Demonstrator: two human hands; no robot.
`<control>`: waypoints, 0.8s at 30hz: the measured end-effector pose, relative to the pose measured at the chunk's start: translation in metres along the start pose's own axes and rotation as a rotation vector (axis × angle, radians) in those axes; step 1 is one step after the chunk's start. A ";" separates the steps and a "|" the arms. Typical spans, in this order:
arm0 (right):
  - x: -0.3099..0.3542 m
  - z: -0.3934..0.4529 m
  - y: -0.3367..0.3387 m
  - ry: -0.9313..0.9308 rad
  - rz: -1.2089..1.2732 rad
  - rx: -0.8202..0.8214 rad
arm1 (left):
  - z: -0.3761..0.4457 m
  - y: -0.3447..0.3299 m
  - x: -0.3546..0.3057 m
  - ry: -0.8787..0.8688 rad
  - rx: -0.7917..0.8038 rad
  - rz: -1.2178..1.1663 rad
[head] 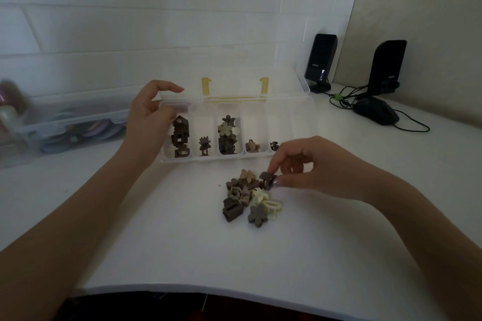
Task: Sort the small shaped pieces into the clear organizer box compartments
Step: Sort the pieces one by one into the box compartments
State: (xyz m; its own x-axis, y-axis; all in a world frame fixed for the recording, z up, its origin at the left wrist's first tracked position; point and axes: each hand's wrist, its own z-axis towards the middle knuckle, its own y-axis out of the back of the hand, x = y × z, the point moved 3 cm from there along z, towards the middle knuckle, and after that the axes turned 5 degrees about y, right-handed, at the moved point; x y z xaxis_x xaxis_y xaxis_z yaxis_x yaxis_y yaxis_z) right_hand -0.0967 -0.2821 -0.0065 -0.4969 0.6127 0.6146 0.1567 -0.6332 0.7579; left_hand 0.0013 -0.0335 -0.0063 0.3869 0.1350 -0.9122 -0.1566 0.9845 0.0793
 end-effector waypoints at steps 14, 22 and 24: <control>0.002 0.003 0.003 0.019 0.297 -0.286 | -0.001 0.000 -0.002 -0.024 0.007 0.020; 0.002 0.002 0.003 0.023 0.314 -0.279 | -0.001 0.001 -0.002 -0.011 -0.023 0.037; 0.003 0.002 0.003 0.030 0.304 -0.287 | -0.002 0.001 -0.003 -0.019 -0.017 0.039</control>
State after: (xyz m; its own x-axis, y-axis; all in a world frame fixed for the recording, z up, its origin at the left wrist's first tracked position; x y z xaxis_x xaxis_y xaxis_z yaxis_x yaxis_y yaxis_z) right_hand -0.0958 -0.2817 -0.0018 -0.4898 0.3664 0.7911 0.0576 -0.8918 0.4488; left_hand -0.0016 -0.0332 -0.0044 0.3972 0.1756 -0.9008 -0.1876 0.9763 0.1076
